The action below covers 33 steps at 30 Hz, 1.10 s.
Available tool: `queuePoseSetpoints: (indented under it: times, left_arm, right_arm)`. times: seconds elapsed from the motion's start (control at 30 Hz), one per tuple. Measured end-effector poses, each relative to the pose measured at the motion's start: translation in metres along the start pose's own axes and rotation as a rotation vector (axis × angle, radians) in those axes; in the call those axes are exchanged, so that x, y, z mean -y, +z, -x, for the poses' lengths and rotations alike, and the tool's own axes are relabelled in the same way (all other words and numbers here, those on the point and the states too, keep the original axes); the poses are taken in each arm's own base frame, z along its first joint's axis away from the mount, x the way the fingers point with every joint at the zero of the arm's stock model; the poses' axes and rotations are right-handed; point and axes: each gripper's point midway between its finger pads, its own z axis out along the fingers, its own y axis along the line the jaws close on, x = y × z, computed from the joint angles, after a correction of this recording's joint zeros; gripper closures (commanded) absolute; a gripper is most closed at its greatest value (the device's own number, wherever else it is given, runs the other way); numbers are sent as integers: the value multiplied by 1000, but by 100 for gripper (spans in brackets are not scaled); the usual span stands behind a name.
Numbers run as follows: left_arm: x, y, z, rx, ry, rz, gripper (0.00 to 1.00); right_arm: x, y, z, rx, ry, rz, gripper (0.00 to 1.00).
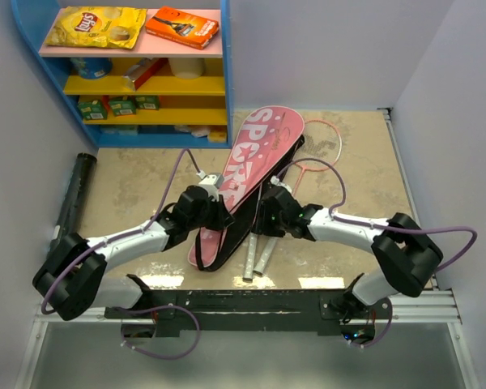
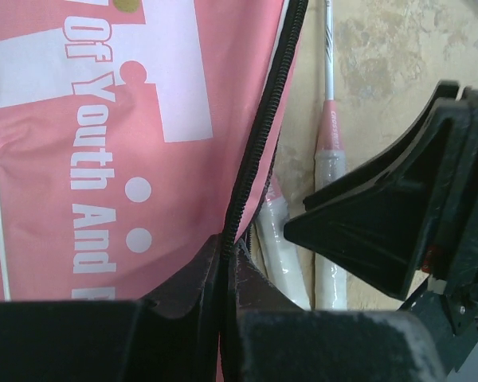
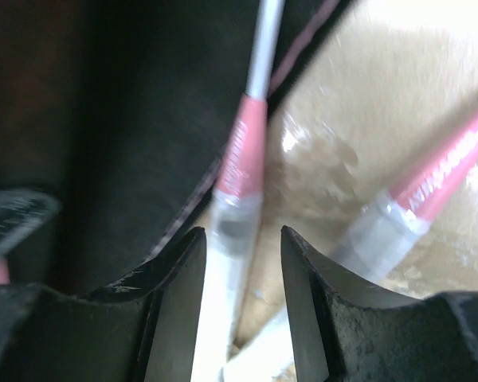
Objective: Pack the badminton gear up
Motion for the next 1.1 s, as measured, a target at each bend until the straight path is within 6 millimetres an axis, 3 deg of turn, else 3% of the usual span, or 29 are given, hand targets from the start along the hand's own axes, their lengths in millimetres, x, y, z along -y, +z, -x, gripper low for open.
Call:
queuePoseSetpoints:
  times: [0.13, 0.53, 0.73, 0.8, 0.83, 0.93, 1.0, 1.1]
  left_arm:
    - [1, 0, 2, 3, -6, -3, 100]
    - [2, 2, 2, 5, -15, -4, 100]
    - [3, 3, 3, 9, -16, -8, 100]
    - [4, 3, 4, 11, -19, -12, 100]
    - [4, 3, 4, 12, -20, -13, 100]
    - [4, 3, 5, 15, -21, -12, 100]
    - [3, 3, 4, 15, -21, -11, 100]
    - [1, 3, 1, 13, -22, -6, 100]
  right_arm:
    - [12, 2, -20, -38, 12, -28, 54]
    - [1, -2, -40, -54, 15, 10, 53]
    - [-4, 7, -46, -55, 44, 38, 55]
    - [-8, 9, -46, -56, 56, 63, 61]
    - [-11, 11, -46, -53, 61, 72, 74]
    - [-14, 15, -47, -56, 84, 89, 94]
    - [-15, 16, -47, -54, 99, 95, 100]
    - [-16, 15, -46, -54, 108, 94, 100]
